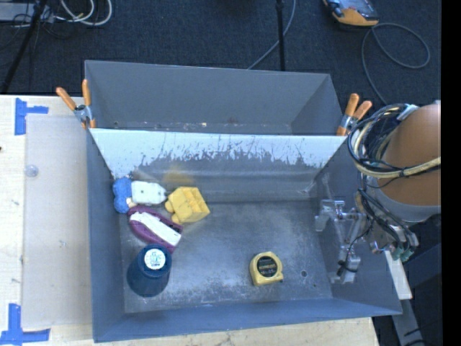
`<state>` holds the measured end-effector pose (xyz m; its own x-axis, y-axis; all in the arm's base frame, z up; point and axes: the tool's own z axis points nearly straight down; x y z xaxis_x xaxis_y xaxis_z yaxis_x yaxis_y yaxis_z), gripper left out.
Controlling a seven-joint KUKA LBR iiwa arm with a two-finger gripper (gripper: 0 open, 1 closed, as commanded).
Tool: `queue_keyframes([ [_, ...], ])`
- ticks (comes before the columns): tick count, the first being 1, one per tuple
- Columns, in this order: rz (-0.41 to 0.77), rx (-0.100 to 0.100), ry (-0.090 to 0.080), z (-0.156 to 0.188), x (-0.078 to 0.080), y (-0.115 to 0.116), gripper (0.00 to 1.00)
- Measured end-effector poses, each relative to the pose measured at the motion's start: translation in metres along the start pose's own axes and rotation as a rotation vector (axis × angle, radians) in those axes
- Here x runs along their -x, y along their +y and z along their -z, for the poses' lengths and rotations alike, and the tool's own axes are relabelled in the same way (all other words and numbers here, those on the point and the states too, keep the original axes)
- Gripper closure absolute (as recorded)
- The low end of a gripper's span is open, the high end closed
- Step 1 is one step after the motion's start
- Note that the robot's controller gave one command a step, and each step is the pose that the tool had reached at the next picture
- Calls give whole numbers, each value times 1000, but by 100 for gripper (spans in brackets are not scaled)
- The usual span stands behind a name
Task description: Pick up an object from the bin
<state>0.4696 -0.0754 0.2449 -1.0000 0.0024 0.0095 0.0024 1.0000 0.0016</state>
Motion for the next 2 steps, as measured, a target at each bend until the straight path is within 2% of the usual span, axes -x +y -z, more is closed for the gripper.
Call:
queue_keyframes([
  [1,3,-1,-8,4,1,0,0],
  [2,-38,-1,-10,-62,8,24,0],
])
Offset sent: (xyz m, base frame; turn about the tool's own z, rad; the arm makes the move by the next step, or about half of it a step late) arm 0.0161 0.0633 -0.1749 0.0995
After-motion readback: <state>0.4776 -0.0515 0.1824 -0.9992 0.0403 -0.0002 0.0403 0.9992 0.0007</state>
